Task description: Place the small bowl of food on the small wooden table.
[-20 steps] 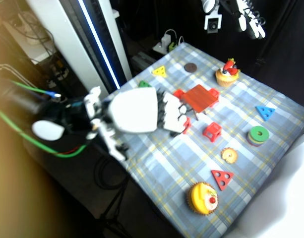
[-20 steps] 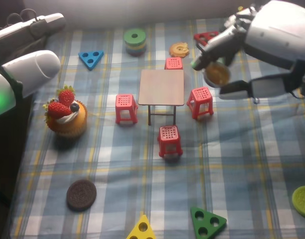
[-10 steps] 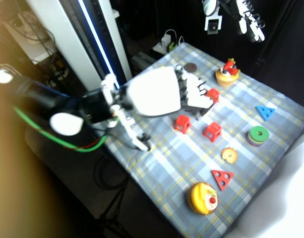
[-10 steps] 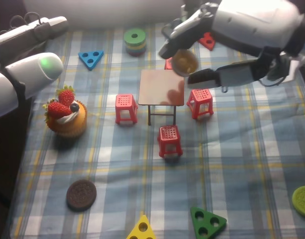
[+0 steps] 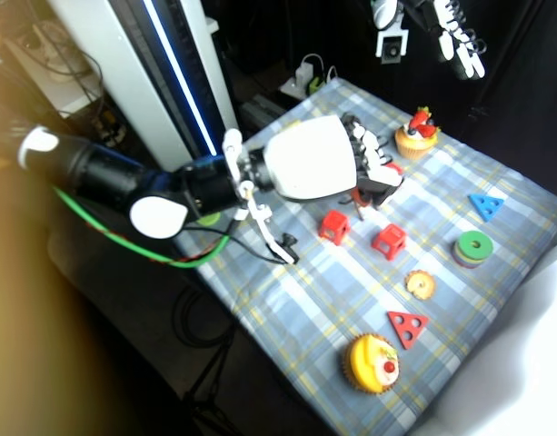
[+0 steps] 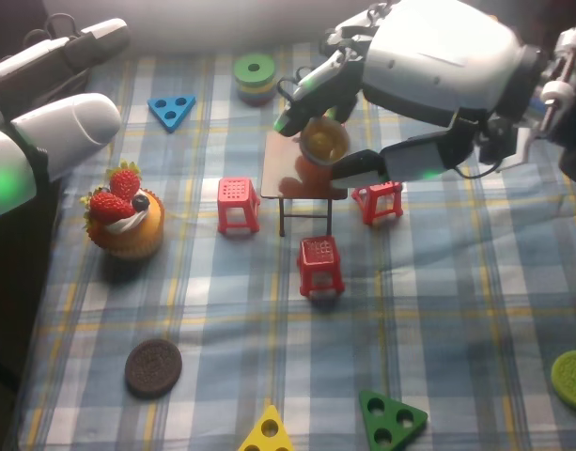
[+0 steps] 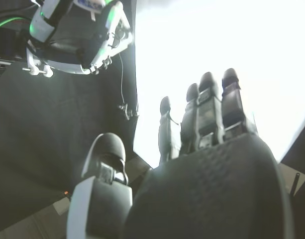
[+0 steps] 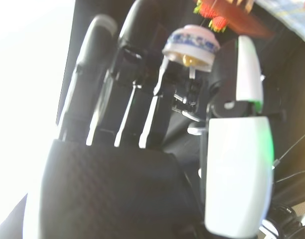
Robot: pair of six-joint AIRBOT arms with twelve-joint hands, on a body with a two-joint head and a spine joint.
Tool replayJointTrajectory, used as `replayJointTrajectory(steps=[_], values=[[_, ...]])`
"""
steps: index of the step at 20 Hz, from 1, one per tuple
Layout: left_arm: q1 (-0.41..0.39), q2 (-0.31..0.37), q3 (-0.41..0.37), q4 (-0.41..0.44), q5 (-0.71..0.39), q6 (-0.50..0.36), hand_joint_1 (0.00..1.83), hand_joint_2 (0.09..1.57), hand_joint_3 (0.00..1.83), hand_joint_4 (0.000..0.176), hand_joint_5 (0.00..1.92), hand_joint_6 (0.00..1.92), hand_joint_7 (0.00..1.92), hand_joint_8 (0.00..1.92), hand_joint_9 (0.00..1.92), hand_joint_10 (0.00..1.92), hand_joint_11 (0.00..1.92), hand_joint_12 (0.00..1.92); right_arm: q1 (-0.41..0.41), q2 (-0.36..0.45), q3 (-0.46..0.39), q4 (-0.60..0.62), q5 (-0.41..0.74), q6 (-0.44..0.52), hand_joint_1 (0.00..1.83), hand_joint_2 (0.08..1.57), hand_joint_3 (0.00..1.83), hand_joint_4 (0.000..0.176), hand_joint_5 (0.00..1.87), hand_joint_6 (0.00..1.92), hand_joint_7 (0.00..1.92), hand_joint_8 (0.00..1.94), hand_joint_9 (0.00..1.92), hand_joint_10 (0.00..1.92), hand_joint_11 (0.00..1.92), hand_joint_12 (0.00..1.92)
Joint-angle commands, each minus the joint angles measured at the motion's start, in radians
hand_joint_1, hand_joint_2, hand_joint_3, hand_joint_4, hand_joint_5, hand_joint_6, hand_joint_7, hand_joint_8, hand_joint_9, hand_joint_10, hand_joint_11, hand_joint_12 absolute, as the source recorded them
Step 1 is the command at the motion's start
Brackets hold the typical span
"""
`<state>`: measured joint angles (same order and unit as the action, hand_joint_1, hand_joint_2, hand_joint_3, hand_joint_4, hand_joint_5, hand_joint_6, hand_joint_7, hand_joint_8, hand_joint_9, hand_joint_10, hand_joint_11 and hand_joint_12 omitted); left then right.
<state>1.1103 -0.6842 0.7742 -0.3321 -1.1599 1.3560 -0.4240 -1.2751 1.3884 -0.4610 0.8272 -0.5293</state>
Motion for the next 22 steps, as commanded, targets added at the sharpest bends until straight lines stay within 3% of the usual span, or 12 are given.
replayJointTrajectory(steps=[1, 5, 6, 7, 8, 9, 11, 12, 13, 14, 20, 22], values=[[-0.018, -0.007, 0.006, 0.007, -0.120, -0.011, 0.06, 1.22, 0.00, 0.154, 0.25, 0.00, 0.15, 0.00, 0.14, 0.00, 0.00, 0.13, 0.019, 0.001, 0.005, 0.037, 0.109, 0.004, 1.24, 1.06, 0.00, 0.039, 1.10, 0.83, 1.13, 0.71, 1.16, 0.24, 0.62, 1.32], [-0.021, -0.009, 0.010, 0.007, -0.111, -0.011, 0.07, 1.22, 0.00, 0.145, 0.25, 0.00, 0.12, 0.00, 0.12, 0.00, 0.00, 0.07, 0.026, -0.009, 0.016, 0.037, 0.106, 0.004, 1.24, 1.05, 0.00, 0.033, 1.07, 0.82, 1.18, 0.68, 1.21, 0.33, 0.80, 1.30], [-0.021, -0.010, 0.011, 0.007, -0.110, -0.011, 0.09, 1.21, 0.00, 0.139, 0.28, 0.00, 0.15, 0.00, 0.14, 0.00, 0.00, 0.09, 0.028, -0.010, 0.017, 0.037, 0.106, 0.004, 1.24, 1.06, 0.00, 0.000, 1.08, 0.90, 1.14, 0.64, 1.13, 0.23, 0.59, 1.24], [-0.021, -0.010, 0.011, 0.007, -0.108, -0.011, 0.10, 1.21, 0.00, 0.143, 0.27, 0.00, 0.16, 0.00, 0.14, 0.00, 0.00, 0.08, 0.030, -0.012, 0.017, 0.037, 0.106, 0.004, 1.24, 1.06, 0.00, 0.023, 1.06, 0.90, 1.15, 0.64, 1.15, 0.19, 0.63, 1.22], [-0.021, -0.010, 0.012, 0.007, -0.108, -0.012, 0.11, 1.21, 0.00, 0.140, 0.27, 0.00, 0.16, 0.00, 0.14, 0.00, 0.00, 0.08, 0.031, -0.013, 0.017, 0.037, 0.106, 0.004, 1.24, 1.09, 0.00, 0.000, 0.93, 1.00, 1.15, 0.74, 1.13, 0.14, 0.61, 1.19], [-0.022, -0.010, 0.013, 0.007, -0.108, -0.012, 0.10, 1.21, 0.00, 0.144, 0.24, 0.00, 0.15, 0.00, 0.13, 0.00, 0.00, 0.07, 0.032, -0.014, 0.018, 0.036, 0.106, 0.004, 1.16, 1.01, 0.00, 0.000, 0.67, 0.38, 0.93, 0.30, 1.02, 0.06, 0.60, 1.03], [-0.023, -0.010, 0.013, 0.007, -0.107, -0.012, 0.14, 1.21, 0.00, 0.148, 0.20, 0.00, 0.14, 0.00, 0.13, 0.00, 0.00, 0.03, 0.033, -0.015, 0.019, 0.035, 0.106, 0.004, 1.06, 0.95, 0.00, 0.046, 0.39, 0.00, 0.73, 0.00, 0.77, 0.00, 0.43, 0.89], [-0.023, -0.010, 0.013, 0.007, -0.108, -0.013, 0.14, 1.21, 0.00, 0.148, 0.20, 0.00, 0.14, 0.00, 0.13, 0.00, 0.00, 0.03, 0.033, -0.015, 0.019, 0.035, 0.106, 0.004, 1.06, 0.95, 0.00, 0.046, 0.39, 0.00, 0.73, 0.00, 0.77, 0.00, 0.43, 0.89], [-0.023, -0.010, 0.013, 0.007, -0.108, -0.013, 0.14, 1.20, 0.00, 0.153, 0.19, 0.00, 0.14, 0.00, 0.13, 0.00, 0.01, 0.03, 0.033, -0.015, 0.019, 0.035, 0.105, 0.004, 1.03, 0.95, 0.00, 0.022, 0.35, 0.00, 0.71, 0.00, 0.76, 0.00, 0.41, 0.88], [-0.023, -0.010, 0.013, 0.007, -0.108, -0.014, 0.13, 1.20, 0.00, 0.155, 0.19, 0.00, 0.14, 0.00, 0.14, 0.00, 0.01, 0.03, 0.033, -0.015, 0.019, 0.035, 0.104, 0.004, 1.03, 0.94, 0.00, 0.044, 0.30, 0.00, 0.70, 0.00, 0.74, 0.00, 0.31, 1.00], [-0.023, -0.009, 0.011, 0.002, -0.112, -0.021, 0.09, 1.20, 0.00, 0.147, 0.19, 0.01, 0.16, 0.00, 0.16, 0.01, 0.02, 0.04, 0.032, -0.014, 0.013, 0.036, 0.104, 0.021, 1.01, 0.94, 0.00, 0.065, 0.31, 0.01, 0.63, 0.00, 0.69, 0.00, 0.26, 1.03], [-0.023, -0.009, 0.011, -0.006, -0.127, -0.021, 0.09, 1.21, 0.00, 0.150, 0.19, 0.00, 0.15, 0.00, 0.17, 0.01, 0.03, 0.04, 0.032, -0.006, -0.008, 0.041, 0.124, 0.021, 0.97, 0.92, 0.00, 0.074, 0.33, 0.00, 0.60, 0.00, 0.65, 0.00, 0.26, 0.91]])
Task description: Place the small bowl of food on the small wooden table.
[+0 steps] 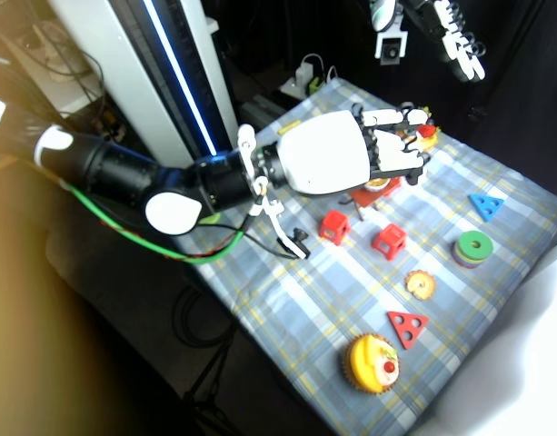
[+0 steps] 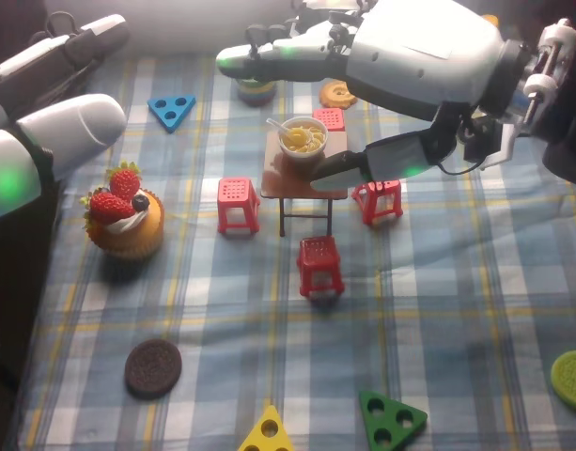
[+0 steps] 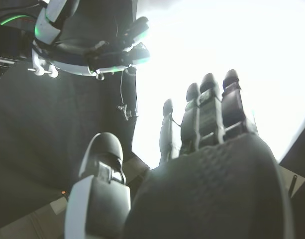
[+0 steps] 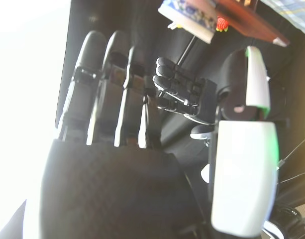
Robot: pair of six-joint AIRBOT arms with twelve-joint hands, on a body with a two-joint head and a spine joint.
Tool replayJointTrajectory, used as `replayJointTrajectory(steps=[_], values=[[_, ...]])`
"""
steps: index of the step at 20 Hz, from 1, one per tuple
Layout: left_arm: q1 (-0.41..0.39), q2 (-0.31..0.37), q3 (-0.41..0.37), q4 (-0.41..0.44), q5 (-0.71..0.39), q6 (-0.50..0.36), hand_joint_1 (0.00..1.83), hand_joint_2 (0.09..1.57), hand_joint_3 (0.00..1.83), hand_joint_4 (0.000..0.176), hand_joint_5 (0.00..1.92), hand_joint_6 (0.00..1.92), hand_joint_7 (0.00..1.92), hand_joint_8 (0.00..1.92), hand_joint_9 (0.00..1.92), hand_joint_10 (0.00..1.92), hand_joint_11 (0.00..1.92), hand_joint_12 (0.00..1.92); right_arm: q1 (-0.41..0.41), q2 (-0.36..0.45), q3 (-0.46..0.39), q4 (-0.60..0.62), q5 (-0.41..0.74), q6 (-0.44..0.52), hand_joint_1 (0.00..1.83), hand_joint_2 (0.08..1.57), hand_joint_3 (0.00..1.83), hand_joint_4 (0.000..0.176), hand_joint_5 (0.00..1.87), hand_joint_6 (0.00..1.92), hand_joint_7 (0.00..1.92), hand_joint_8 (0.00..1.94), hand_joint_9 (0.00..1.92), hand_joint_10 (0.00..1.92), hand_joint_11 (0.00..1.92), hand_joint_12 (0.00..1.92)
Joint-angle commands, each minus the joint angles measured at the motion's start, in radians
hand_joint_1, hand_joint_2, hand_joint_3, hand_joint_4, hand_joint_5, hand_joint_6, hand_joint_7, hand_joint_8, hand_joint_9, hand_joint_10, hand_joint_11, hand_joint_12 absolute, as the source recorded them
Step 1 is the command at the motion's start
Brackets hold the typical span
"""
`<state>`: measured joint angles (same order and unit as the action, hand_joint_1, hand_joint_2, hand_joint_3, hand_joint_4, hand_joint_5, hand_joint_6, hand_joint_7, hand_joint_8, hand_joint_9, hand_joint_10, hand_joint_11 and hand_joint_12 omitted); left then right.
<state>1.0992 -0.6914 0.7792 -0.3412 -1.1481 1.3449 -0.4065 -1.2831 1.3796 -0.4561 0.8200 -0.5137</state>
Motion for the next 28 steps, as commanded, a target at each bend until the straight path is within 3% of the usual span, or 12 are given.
replayJointTrajectory(steps=[1, 5, 10, 14, 18, 20, 21, 22, 25, 26, 27, 28], values=[[-0.012, -0.002, 0.005, -0.003, -0.153, -0.010, 0.10, 1.20, 0.00, 0.141, 0.20, 0.01, 0.15, 0.00, 0.17, 0.01, 0.02, 0.04, 0.015, 0.031, -0.014, 0.044, 0.151, 0.006, 0.96, 0.93, 0.00, 0.077, 0.32, 0.00, 0.61, 0.00, 0.63, 0.00, 0.25, 0.89], [-0.009, 0.005, -0.005, -0.023, -0.238, -0.019, 0.16, 1.20, 0.00, 0.157, 0.20, 0.00, 0.13, 0.00, 0.16, 0.00, 0.00, 0.05, -0.085, 0.183, -0.081, 0.173, 0.318, 0.002, 0.79, 0.95, 0.00, 0.050, 0.25, 0.00, 0.50, 0.00, 0.49, 0.00, 0.14, 0.89], [0.024, 0.000, 0.003, -0.025, -0.400, -0.162, 0.36, 1.17, 0.00, 0.046, 0.27, 0.00, 0.21, 0.00, 0.17, 0.00, 0.00, 0.31, -0.320, 0.318, -0.207, 0.387, 0.593, -0.082, 0.96, 1.06, 0.00, 0.055, 0.26, 0.00, 0.48, 0.00, 0.48, 0.00, 0.17, 0.65], [0.061, -0.056, 0.048, -0.011, -0.541, -0.405, 0.48, 1.10, 0.00, 0.161, 0.02, 0.00, 0.01, 0.00, 0.01, 0.00, 0.00, 0.15, -0.523, 0.354, -0.293, 0.538, 0.847, -0.137, 0.92, 1.13, 0.00, 0.000, 0.38, 0.00, 0.58, 0.01, 0.63, 0.02, 0.26, 0.74], [0.071, -0.096, 0.069, -0.013, -0.586, -0.509, 0.42, 1.19, 0.01, 0.011, 0.19, 0.03, 0.22, 0.02, 0.24, 0.03, 0.00, 0.63, -0.669, 0.372, -0.366, 0.655, 0.943, -0.206, 0.67, 1.08, 0.01, 0.022, 0.14, 0.00, 0.42, 0.00, 0.50, 0.00, 0.12, 0.97], [0.052, -0.099, 0.088, 0.012, -0.587, -0.599, 0.14, 1.28, 0.02, 0.079, 0.23, 0.02, 0.17, 0.00, 0.16, 0.01, 0.00, 0.24, -0.672, 0.383, -0.393, 0.622, 0.943, -0.206, 0.61, 1.12, 0.00, 0.086, 0.03, 0.00, 0.25, 0.00, 0.40, 0.00, 0.08, 0.66], [0.018, -0.096, 0.097, 0.054, -0.587, -0.624, 0.03, 1.30, 0.01, 0.029, 0.28, 0.03, 0.17, 0.00, 0.12, 0.00, 0.00, 0.05, -0.646, 0.396, -0.407, 0.557, 0.943, -0.208, 0.38, 1.28, 0.02, 0.074, 0.08, 0.01, 0.13, 0.00, 0.18, 0.00, 0.01, 0.52], [-0.022, -0.091, 0.098, 0.092, -0.587, -0.620, 0.00, 1.35, 0.01, 0.132, 0.50, 0.10, 0.20, 0.00, 0.05, 0.00, 0.00, 0.01, -0.620, 0.410, -0.421, 0.511, 0.944, -0.240, 0.33, 1.34, 0.02, 0.023, 0.10, 0.01, 0.05, 0.01, 0.04, 0.00, 0.00, 0.21], [-0.129, -0.074, 0.111, 0.146, -0.587, -0.625, 0.13, 1.46, 0.01, 0.000, 0.34, 0.01, 0.23, 0.01, 0.25, 0.02, 0.00, 0.47, -0.542, 0.432, -0.428, 0.473, 0.944, -0.267, 0.76, 1.28, 0.00, 0.000, 0.35, 0.04, 0.26, 0.01, 0.25, 0.04, 0.00, 0.72], [-0.135, -0.073, 0.110, 0.147, -0.587, -0.626, 0.22, 1.43, 0.00, 0.000, 0.44, 0.04, 0.29, 0.00, 0.43, 0.03, 0.12, 0.70, -0.540, 0.434, -0.429, 0.474, 0.944, -0.266, 0.60, 1.29, 0.00, 0.000, 0.32, 0.01, 0.32, 0.02, 0.32, 0.05, 0.00, 0.83], [-0.166, -0.077, 0.111, 0.153, -0.587, -0.634, 0.47, 1.48, 0.01, 0.131, 0.36, 1.53, 0.20, 0.01, 0.22, 0.01, 0.02, 0.91, -0.531, 0.475, -0.449, 0.482, 0.945, -0.229, 0.48, 1.33, 0.00, 0.000, 0.41, 0.02, 0.42, 0.01, 0.40, 0.03, 0.01, 0.84], [-0.172, -0.094, 0.111, 0.150, -0.587, -0.675, 0.33, 1.50, 0.00, 0.121, 0.07, 0.90, 0.26, 0.01, 0.29, 0.02, 0.17, 1.28, -0.529, 0.525, -0.475, 0.481, 0.945, -0.190, 0.19, 1.39, 0.01, 0.000, 0.42, 0.01, 0.33, 0.00, 0.27, 0.01, 0.00, 0.56]])
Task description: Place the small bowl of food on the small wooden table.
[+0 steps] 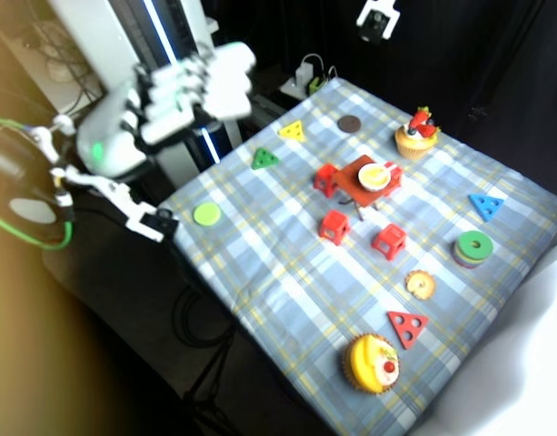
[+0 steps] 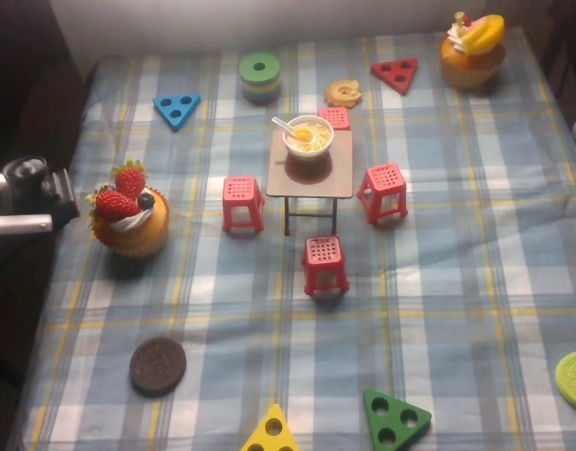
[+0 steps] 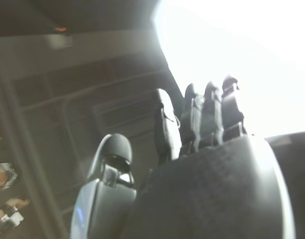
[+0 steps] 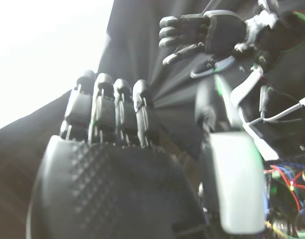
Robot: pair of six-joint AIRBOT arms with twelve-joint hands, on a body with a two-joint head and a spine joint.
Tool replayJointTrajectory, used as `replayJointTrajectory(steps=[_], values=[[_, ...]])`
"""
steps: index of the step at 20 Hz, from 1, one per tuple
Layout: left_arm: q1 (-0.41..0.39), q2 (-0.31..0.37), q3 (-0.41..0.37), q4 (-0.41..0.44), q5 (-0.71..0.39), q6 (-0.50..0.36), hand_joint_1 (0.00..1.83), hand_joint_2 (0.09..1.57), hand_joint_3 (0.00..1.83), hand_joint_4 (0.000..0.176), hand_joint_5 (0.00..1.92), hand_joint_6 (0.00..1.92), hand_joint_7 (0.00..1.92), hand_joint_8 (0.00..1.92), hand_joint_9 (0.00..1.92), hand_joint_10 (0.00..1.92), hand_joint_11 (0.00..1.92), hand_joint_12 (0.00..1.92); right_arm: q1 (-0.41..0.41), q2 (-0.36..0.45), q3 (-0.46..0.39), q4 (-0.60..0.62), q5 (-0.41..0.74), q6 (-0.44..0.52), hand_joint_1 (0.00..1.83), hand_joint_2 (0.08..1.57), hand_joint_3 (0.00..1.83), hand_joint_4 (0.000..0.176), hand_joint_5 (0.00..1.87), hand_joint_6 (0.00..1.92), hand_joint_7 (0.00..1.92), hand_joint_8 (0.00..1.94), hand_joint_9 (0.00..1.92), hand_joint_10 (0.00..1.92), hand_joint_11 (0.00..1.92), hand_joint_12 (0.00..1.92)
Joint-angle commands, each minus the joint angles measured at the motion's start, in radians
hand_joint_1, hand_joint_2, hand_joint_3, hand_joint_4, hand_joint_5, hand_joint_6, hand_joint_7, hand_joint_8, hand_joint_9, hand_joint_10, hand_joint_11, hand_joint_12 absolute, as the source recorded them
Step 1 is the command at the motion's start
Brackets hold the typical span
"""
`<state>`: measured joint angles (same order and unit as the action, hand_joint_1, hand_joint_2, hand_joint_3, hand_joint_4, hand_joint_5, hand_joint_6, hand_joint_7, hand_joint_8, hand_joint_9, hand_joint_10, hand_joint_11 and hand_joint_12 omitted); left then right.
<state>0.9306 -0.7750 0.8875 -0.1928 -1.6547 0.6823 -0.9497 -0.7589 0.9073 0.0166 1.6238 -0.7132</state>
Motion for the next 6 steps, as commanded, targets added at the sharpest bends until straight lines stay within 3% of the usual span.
replayJointTrajectory(steps=[1, 2, 3, 4, 5, 6], values=[[0.001, -0.014, 0.004, 0.005, -0.081, -0.042, 0.54, 1.47, 0.00, 0.165, 0.33, 1.64, 0.54, 0.57, 0.40, 0.73, 0.09, 1.59, 0.015, 0.007, -0.007, 0.011, 0.141, 0.016, 0.81, 1.34, 0.00, 0.014, 0.54, 0.04, 0.57, 0.07, 0.52, 0.09, 0.24, 0.82], [0.007, -0.020, 0.005, 0.002, -0.081, -0.083, 0.55, 1.50, 0.00, 0.145, 0.35, 1.84, 0.65, 0.99, 0.57, 1.18, 0.27, 1.70, 0.016, 0.010, -0.018, 0.040, 0.141, 0.020, 1.02, 1.31, 0.00, 0.007, 0.61, 0.03, 0.69, 0.04, 0.65, 0.08, 0.24, 1.03], [0.003, -0.032, 0.004, -0.007, -0.081, -0.099, 0.26, 1.51, 0.00, 0.000, 0.39, 1.27, 0.67, 1.12, 0.67, 1.25, 0.42, 1.66, 0.018, 0.007, -0.031, 0.072, 0.141, 0.019, 0.71, 1.36, 0.00, 0.044, 0.62, 0.01, 0.98, 0.19, 0.80, 0.46, 0.21, 1.38], [-0.001, -0.050, 0.005, -0.020, -0.081, -0.110, 0.20, 1.43, 0.00, 0.000, 0.52, 1.17, 0.65, 1.25, 0.61, 1.39, 0.37, 1.75, 0.023, -0.007, -0.037, 0.097, 0.141, 0.019, 0.78, 1.33, 0.00, 0.150, 0.61, 1.22, 0.94, 0.57, 0.77, 1.03, 0.42, 1.57], [-0.015, -0.081, 0.016, -0.031, -0.081, -0.133, 0.08, 1.49, 0.00, 0.000, 0.47, 1.28, 0.62, 1.42, 0.62, 1.51, 0.43, 1.78, 0.035, -0.033, -0.034, 0.117, 0.141, 0.020, 0.84, 1.36, 0.00, 0.042, 0.56, 1.54, 0.75, 0.99, 0.67, 1.44, 0.49, 1.72], [-0.035, -0.122, 0.035, -0.043, -0.081, -0.177, 0.03, 1.51, 0.00, 0.000, 0.33, 1.48, 0.53, 1.48, 0.54, 1.60, 0.36, 1.83, 0.052, -0.070, -0.032, 0.130, 0.142, 0.032, 0.92, 1.47, 0.01, 0.000, 0.29, 1.84, 0.56, 1.67, 0.34, 1.31, 0.10, 1.78]])
